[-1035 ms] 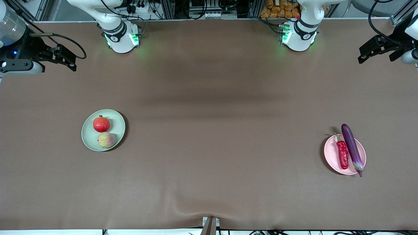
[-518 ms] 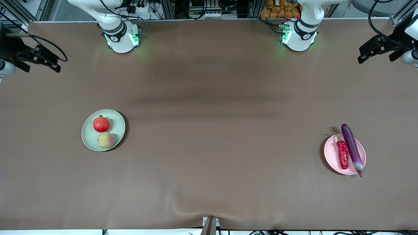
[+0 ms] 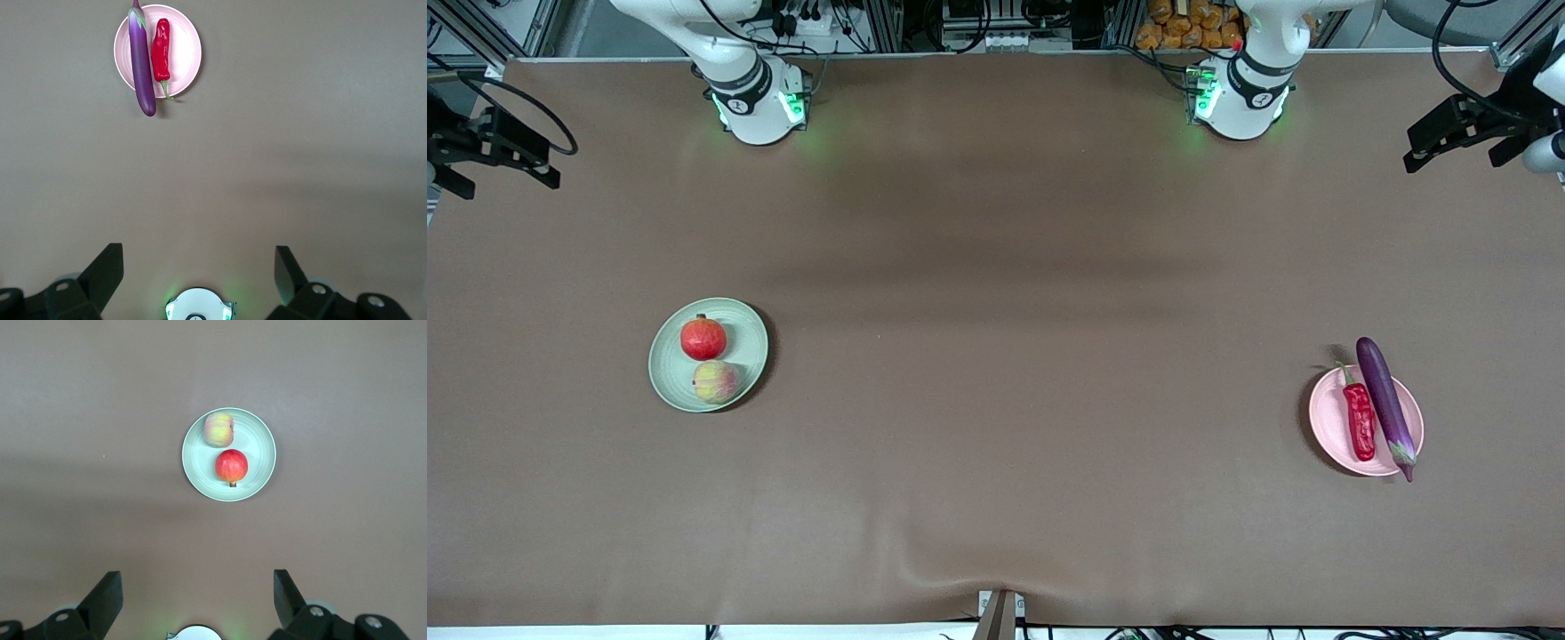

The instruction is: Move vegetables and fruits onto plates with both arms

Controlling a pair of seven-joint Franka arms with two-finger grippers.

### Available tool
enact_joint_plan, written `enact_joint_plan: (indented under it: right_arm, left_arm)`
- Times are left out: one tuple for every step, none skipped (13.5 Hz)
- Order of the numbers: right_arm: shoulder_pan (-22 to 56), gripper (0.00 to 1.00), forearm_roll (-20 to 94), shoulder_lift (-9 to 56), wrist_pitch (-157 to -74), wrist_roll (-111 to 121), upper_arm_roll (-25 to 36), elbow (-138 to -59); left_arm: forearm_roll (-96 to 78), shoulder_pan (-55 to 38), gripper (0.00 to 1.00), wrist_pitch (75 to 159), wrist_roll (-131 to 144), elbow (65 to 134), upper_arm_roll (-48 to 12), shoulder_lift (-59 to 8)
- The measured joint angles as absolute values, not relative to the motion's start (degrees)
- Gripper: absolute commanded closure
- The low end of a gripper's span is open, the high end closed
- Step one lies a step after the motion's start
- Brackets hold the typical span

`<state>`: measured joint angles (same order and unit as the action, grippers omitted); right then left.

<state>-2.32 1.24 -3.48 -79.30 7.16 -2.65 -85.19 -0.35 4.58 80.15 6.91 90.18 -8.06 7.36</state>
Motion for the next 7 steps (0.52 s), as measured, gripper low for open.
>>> enact_joint_plan:
  right_arm:
    - [-2.04,0.0,1.24,-3.48,-79.3,7.16,-2.65,-85.19]
    - [-1.92,0.0,1.24,-3.48,-79.3,7.16,-2.64,-85.19]
    - [-1.89,0.0,1.24,-3.48,-79.3,7.16,-2.64,-85.19]
    - [-1.89,0.0,1.24,-3.49,-79.3,7.16,-2.63,-85.19]
    - [-1.89,0.0,1.24,-3.49,-79.3,7.16,-2.63,-85.19]
    - [-1.89,0.0,1.24,-3.49,-79.3,7.16,-2.63,-85.19]
    - [-1.88,0.0,1.24,-3.49,-79.3,7.16,-2.63,-85.19]
  left_arm:
    - [-0.35,4.58,0.0,80.15,6.91,90.12,-8.06,7.36]
    - [-0.35,4.58,0.0,80.15,6.91,90.09,-8.05,7.36]
    - [-0.35,4.58,0.0,80.15,6.91,90.09,-8.04,7.36]
    - [-0.35,4.58,0.0,80.15,6.91,90.09,-8.02,7.36]
    - [-0.35,4.58,0.0,80.15,6.91,90.09,-8.0,7.36]
    - [-0.35,4.58,0.0,80.15,6.91,90.08,-7.99,7.36]
    - [-0.35,4.58,0.0,80.15,6.91,90.06,-7.99,7.36]
